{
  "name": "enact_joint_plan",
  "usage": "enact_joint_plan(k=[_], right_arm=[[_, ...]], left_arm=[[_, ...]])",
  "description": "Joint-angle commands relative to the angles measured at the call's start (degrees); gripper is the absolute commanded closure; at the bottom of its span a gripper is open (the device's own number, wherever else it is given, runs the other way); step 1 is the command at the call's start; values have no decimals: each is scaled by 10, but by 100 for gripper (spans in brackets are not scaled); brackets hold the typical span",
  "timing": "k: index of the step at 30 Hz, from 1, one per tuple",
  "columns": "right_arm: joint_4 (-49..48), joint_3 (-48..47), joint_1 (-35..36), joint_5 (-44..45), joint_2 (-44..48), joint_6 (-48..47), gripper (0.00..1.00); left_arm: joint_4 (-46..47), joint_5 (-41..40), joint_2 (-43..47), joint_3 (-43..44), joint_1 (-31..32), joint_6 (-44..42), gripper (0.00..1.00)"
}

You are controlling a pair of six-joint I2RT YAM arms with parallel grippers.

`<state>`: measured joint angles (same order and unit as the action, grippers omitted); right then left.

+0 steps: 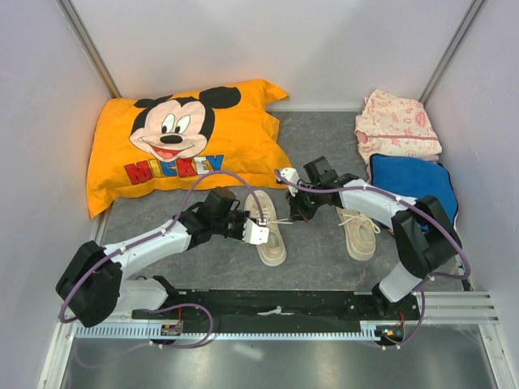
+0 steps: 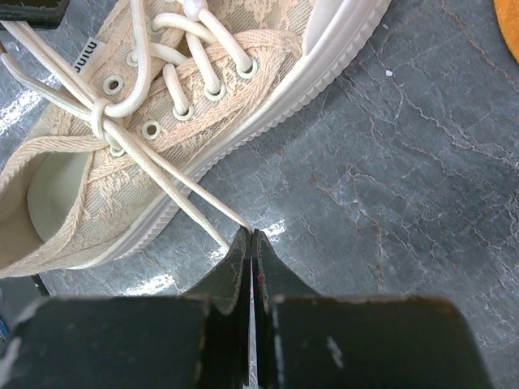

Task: Tie the shoes

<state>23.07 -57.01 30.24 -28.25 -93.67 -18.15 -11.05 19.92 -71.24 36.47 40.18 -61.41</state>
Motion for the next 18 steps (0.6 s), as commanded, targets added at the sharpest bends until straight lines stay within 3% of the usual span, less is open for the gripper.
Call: enact_joint_plan(k=[1,8,10,11,18], right_arm=[[58,13,-43,131,1,-30,100],[92,-26,-11,23,2,-43,100],[108,-32,-5,4,0,-45,100],[116,-39,-4,-7,0,-46,98],[96,-81,-4,-20,41,-5,66]], left_arm=[[-91,-42,21,-16,-27,-16,98],[-92,-31,-8,36,-25,8,98],[-95,-30,-16,48,-25,15,88],[-96,-27,-14,56,-25,23,78],[-116,10,22,105,-25,89,53]])
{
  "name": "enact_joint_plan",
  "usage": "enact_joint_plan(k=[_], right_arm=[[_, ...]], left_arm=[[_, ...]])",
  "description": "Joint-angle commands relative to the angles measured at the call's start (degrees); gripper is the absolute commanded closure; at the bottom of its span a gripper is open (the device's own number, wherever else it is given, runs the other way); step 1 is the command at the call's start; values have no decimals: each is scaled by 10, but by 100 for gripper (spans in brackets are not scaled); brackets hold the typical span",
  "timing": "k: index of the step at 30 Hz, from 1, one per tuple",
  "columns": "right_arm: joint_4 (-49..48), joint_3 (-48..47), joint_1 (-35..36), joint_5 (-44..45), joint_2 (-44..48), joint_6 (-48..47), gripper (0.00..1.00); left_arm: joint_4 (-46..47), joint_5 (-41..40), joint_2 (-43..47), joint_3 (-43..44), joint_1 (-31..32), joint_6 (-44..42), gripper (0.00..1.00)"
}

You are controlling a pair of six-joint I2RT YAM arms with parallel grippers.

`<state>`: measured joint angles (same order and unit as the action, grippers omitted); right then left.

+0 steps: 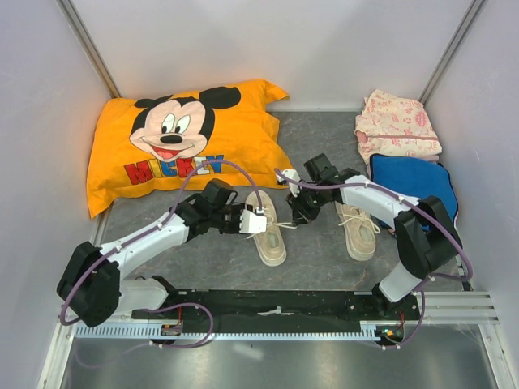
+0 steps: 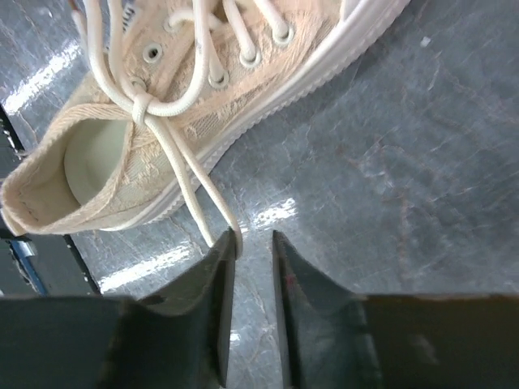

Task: Tie the shoes

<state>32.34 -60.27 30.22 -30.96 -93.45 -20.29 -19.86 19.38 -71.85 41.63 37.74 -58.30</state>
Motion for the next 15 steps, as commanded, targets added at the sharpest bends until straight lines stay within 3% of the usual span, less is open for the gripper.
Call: enact_joint_plan(k=[1,8,15], right_arm=[[-1,-56,-4,6,40,21,54],[-3,-142,-7,13,39,46,17],[-15,-171,-18,25,69,57,2]], left_arm=[[-33,17,30,66,0,81,51],[-84,26,23,181,-22,194,41],[-137,66,-9,293,-122,388,30]])
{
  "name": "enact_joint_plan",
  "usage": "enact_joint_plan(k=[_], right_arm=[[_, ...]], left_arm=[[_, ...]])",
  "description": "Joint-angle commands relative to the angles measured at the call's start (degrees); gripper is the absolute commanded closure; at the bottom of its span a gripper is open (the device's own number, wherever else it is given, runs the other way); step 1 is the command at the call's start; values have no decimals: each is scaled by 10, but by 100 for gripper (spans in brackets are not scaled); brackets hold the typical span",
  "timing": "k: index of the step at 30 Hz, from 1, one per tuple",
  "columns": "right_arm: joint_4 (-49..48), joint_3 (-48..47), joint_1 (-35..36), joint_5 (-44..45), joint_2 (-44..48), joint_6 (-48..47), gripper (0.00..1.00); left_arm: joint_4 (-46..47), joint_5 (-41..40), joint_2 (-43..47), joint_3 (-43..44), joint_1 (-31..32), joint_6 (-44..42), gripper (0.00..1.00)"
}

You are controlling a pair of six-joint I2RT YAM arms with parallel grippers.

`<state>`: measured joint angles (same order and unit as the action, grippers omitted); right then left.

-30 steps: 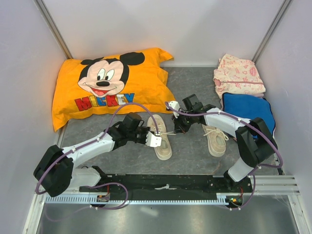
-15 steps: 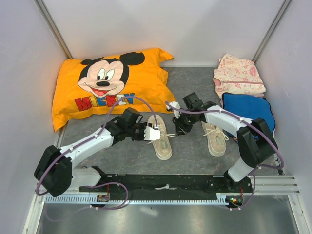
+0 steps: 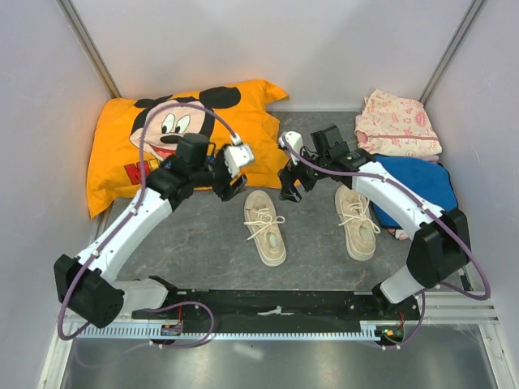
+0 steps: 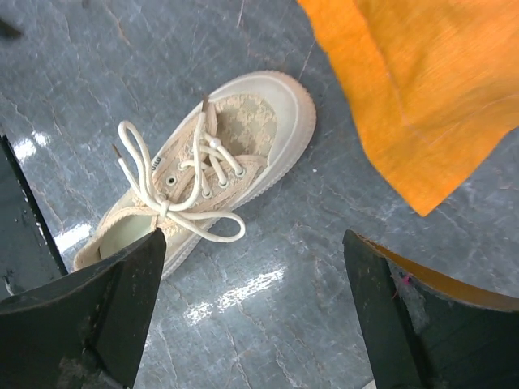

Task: Tie the shoes

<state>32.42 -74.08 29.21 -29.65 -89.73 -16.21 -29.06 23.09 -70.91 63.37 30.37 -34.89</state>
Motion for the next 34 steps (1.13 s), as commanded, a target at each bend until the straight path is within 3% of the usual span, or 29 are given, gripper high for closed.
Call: enact_joint_plan(k=[1,7,9,22,34], right_arm=[[-20,-33,-11,16,34,21,2],[-41,0,-71,11,51,91,2],[-40,22,-83,21,63,100,2],[-15,220,-86,135,184,175,2],[30,193,-87,140,229,120,2]], left_arm=[[-63,29,-43,114,-59,187,28],[-221,88,-127,227,-156,232,13],[-249,112,-131,222,-174,237,12],[-191,33,-20,-2,-198,281,12],[-180,-20,96,-80,-199,307,11]])
